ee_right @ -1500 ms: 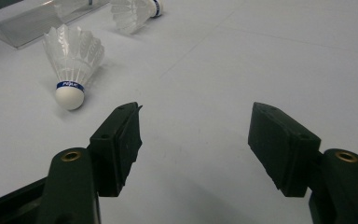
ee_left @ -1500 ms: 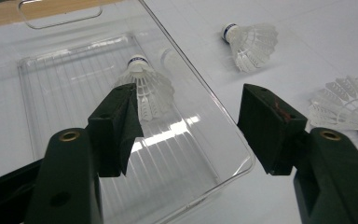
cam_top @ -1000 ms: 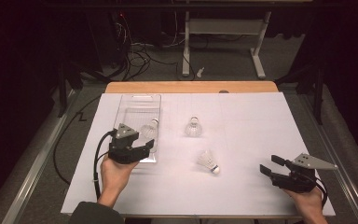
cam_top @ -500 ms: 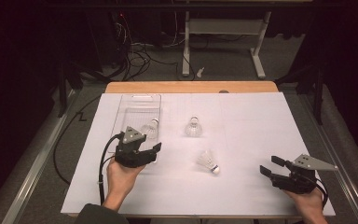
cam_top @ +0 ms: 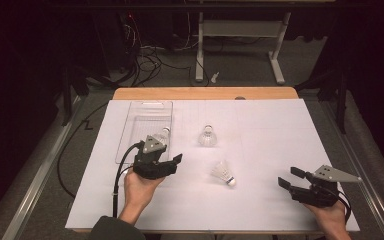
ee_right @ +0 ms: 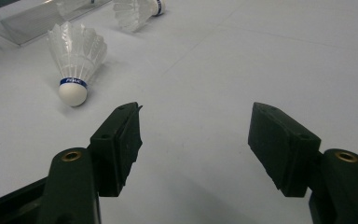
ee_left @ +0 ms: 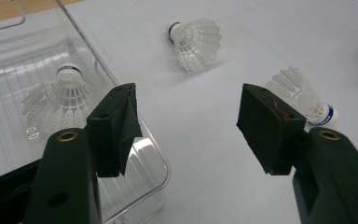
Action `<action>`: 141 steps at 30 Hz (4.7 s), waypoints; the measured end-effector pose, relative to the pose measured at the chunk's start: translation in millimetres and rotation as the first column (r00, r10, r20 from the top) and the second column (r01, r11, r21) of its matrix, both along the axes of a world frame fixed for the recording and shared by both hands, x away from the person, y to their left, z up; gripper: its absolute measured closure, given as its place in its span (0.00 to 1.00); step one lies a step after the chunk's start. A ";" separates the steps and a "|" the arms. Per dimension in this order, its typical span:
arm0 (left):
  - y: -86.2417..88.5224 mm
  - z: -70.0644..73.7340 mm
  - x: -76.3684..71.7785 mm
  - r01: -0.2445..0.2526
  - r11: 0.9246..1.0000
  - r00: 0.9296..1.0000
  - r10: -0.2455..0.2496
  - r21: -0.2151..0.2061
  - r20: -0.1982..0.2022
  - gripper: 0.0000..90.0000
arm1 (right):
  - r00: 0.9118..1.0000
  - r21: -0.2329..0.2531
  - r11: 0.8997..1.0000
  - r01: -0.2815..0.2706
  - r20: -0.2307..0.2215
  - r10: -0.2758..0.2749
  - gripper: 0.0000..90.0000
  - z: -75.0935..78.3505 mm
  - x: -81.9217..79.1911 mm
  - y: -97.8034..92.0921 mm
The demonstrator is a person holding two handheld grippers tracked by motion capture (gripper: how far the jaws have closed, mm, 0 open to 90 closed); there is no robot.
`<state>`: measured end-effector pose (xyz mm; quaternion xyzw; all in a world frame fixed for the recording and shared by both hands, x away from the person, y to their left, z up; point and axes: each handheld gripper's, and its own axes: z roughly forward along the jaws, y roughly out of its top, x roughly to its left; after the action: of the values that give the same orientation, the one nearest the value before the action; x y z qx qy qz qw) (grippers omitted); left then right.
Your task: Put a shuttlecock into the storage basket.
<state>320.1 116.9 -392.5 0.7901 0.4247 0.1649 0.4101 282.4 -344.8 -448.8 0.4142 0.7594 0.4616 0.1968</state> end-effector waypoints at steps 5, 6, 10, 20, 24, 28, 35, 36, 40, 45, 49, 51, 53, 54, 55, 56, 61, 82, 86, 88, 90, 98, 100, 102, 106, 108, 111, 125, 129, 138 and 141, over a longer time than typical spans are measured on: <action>-6.0 0.6 3.4 0.002 1.000 1.000 -0.002 0.006 0.000 0.45 | 1.000 0.000 1.000 -0.002 0.000 0.002 0.39 0.0 0.7 0.0; -7.0 0.9 4.5 0.005 1.000 1.000 -0.005 0.009 -0.003 0.45 | 1.000 0.000 1.000 -0.003 0.001 0.003 0.39 -0.1 1.0 0.0; -11.3 0.6 7.3 0.011 1.000 1.000 -0.011 0.015 -0.007 0.46 | 1.000 -0.002 1.000 -0.004 -0.001 0.004 0.39 -0.2 1.7 0.5; -20.6 -1.0 17.0 0.022 0.999 1.000 -0.021 0.032 -0.023 0.47 | 1.000 0.000 1.000 -0.006 -0.002 0.006 0.39 -0.1 2.0 0.5; -25.1 -1.4 22.3 0.026 0.999 0.999 -0.025 0.034 -0.029 0.47 | 1.000 -0.001 1.000 -0.007 0.000 0.007 0.39 -0.2 2.3 0.5; -30.2 -1.7 27.3 0.029 0.999 0.999 -0.028 0.043 -0.036 0.48 | 1.000 0.000 1.000 -0.007 -0.001 0.007 0.39 -0.1 2.2 0.4; -41.8 -2.5 35.8 0.043 0.997 0.998 -0.040 0.065 -0.046 0.48 | 1.000 0.002 1.000 -0.007 0.000 0.007 0.39 -0.1 2.1 0.3; -43.7 -2.5 36.9 0.041 0.997 0.998 -0.038 0.063 -0.045 0.48 | 1.000 0.002 1.000 -0.007 0.001 0.007 0.39 -0.1 2.2 0.2; -50.2 -2.2 42.3 0.045 0.997 0.998 -0.042 0.067 -0.047 0.48 | 1.000 0.002 1.000 -0.008 0.001 0.008 0.39 0.0 2.1 0.3; -59.1 -4.0 48.9 0.054 0.996 0.997 -0.050 0.074 -0.056 0.49 | 1.000 0.002 1.000 -0.008 0.002 0.008 0.39 0.1 2.0 0.3; -65.3 -6.6 54.2 0.054 0.995 0.997 -0.049 0.080 -0.066 0.50 | 1.000 0.000 1.000 -0.010 0.003 0.010 0.39 0.2 2.0 0.5; -68.3 -8.0 56.9 0.051 0.995 0.996 -0.046 0.083 -0.071 0.50 | 1.000 0.001 1.000 -0.009 0.001 0.009 0.39 0.1 2.1 0.6; -71.1 -9.0 60.0 0.053 0.994 0.996 -0.046 0.093 -0.074 0.50 | 1.000 0.000 1.000 -0.011 0.002 0.011 0.39 0.2 2.2 1.3; -72.7 -9.5 62.1 0.054 0.994 0.996 -0.046 0.099 -0.077 0.50 | 1.000 -0.001 1.000 -0.012 0.003 0.012 0.39 0.2 2.2 1.6; -73.7 -9.7 63.3 0.051 0.994 0.996 -0.043 0.100 -0.078 0.50 | 1.000 -0.001 1.000 -0.013 0.004 0.014 0.39 0.2 2.3 1.6; -75.0 -10.1 65.0 0.049 0.994 0.996 -0.041 0.099 -0.078 0.50 | 1.000 0.000 1.000 -0.012 0.003 0.012 0.39 0.2 2.2 1.4; -79.3 -14.7 73.7 0.036 0.994 0.995 -0.027 0.099 -0.094 0.50 | 1.000 0.002 1.000 -0.012 0.003 0.012 0.39 0.2 2.3 1.1; -94.5 -23.0 98.1 -0.018 0.989 0.993 0.034 0.145 -0.111 0.52 | 1.000 0.004 1.000 -0.016 0.002 0.016 0.38 0.2 2.5 1.7; -96.9 -24.6 103.2 -0.031 0.988 0.991 0.049 0.151 -0.122 0.54 | 1.000 0.006 1.000 -0.016 0.000 0.016 0.38 0.0 2.7 2.0; -98.6 -26.1 106.1 -0.040 0.986 0.990 0.060 0.159 -0.126 0.54 | 1.000 0.005 1.000 -0.019 0.001 0.019 0.38 0.0 2.9 2.3; -100.7 -27.2 108.8 -0.047 0.986 0.989 0.068 0.161 -0.130 0.55 | 1.000 0.005 1.000 -0.019 0.001 0.019 0.38 0.0 2.9 2.5; -104.1 -35.6 119.0 -0.075 0.983 0.982 0.102 0.166 -0.159 0.56 | 1.000 0.007 1.000 -0.022 0.001 0.022 0.38 -0.1 3.0 2.5; -104.1 -38.4 121.0 -0.078 0.981 0.981 0.108 0.176 -0.164 0.56 | 1.000 0.006 1.000 -0.024 0.001 0.024 0.38 -0.2 3.1 2.6; -103.7 -39.9 122.4 -0.085 0.981 0.979 0.114 0.176 -0.166 0.57 | 1.000 0.007 1.000 -0.024 0.000 0.024 0.38 -0.3 3.2 2.7; -102.2 -42.5 125.8 -0.099 0.980 0.977 0.128 0.173 -0.170 0.61 | 1.000 0.007 1.000 -0.025 0.000 0.025 0.38 -0.3 3.3 2.8; -101.8 -43.4 126.7 -0.102 0.979 0.976 0.132 0.174 -0.171 0.64 | 1.000 0.007 1.000 -0.026 0.000 0.026 0.38 -0.3 3.2 2.7; -102.3 -44.2 126.8 -0.098 0.980 0.977 0.127 0.174 -0.169 0.70 | 1.000 0.008 1.000 -0.026 0.000 0.026 0.38 -0.2 3.2 2.8; -102.4 -46.5 128.2 -0.092 0.980 0.971 0.128 0.178 -0.201 0.98 | 1.000 0.006 1.000 -0.028 0.000 0.028 0.38 -0.2 3.0 3.1; -102.6 -46.4 127.8 -0.087 0.980 0.971 0.123 0.177 -0.204 0.99 | 1.000 0.006 1.000 -0.028 0.000 0.028 0.38 -0.2 2.9 3.0; -101.6 -41.6 124.6 -0.069 0.983 0.974 0.104 0.173 -0.203 1.00 | 1.000 0.006 1.000 -0.028 0.002 0.028 0.38 -0.2 2.8 2.9; -100.1 -37.9 122.9 -0.060 0.986 0.975 0.092 0.155 -0.204 1.00 | 1.000 0.006 1.000 -0.027 0.002 0.027 0.38 -0.2 2.9 3.0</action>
<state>443.0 16.8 -430.4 0.8144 0.4824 0.1269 0.2966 285.3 -341.8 -449.0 0.4041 0.7634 0.4667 0.1900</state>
